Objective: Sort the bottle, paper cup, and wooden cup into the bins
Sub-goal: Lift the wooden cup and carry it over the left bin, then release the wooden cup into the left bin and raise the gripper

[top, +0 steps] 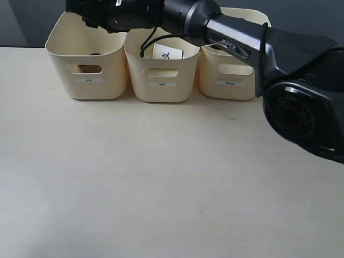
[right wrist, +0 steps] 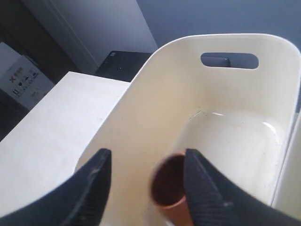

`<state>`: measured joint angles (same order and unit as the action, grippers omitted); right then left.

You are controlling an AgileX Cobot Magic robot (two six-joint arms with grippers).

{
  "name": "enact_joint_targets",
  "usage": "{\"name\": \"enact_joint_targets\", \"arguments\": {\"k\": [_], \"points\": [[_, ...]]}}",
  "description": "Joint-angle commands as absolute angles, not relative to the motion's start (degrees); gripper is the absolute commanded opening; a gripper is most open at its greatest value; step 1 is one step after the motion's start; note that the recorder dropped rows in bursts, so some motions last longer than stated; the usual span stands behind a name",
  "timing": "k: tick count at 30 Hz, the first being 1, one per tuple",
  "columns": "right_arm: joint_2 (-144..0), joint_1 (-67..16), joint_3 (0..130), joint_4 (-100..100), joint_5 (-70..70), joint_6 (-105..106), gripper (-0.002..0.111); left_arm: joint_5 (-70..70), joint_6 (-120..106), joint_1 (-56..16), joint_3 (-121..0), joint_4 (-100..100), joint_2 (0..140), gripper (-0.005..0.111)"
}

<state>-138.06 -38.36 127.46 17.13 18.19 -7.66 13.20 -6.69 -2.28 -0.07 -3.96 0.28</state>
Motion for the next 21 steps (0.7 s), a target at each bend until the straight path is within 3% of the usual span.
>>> {"name": "enact_joint_targets", "arguments": {"k": [1,11,21], "points": [[-138.14,-38.02,127.79,16.89,17.74,-7.57,0.057,12.88,-6.58,-2.47,0.0,-3.96,0.0,0.0],[-136.66,-38.02,127.79,16.28,21.92,-6.99,0.057,12.88,-6.58,-2.47,0.0,-3.96,0.0,0.0],[-126.44,-38.02,127.79,3.56,43.44,-4.25,0.057,12.88,-6.58,-2.47,0.0,-3.96,0.0,0.0]]}}
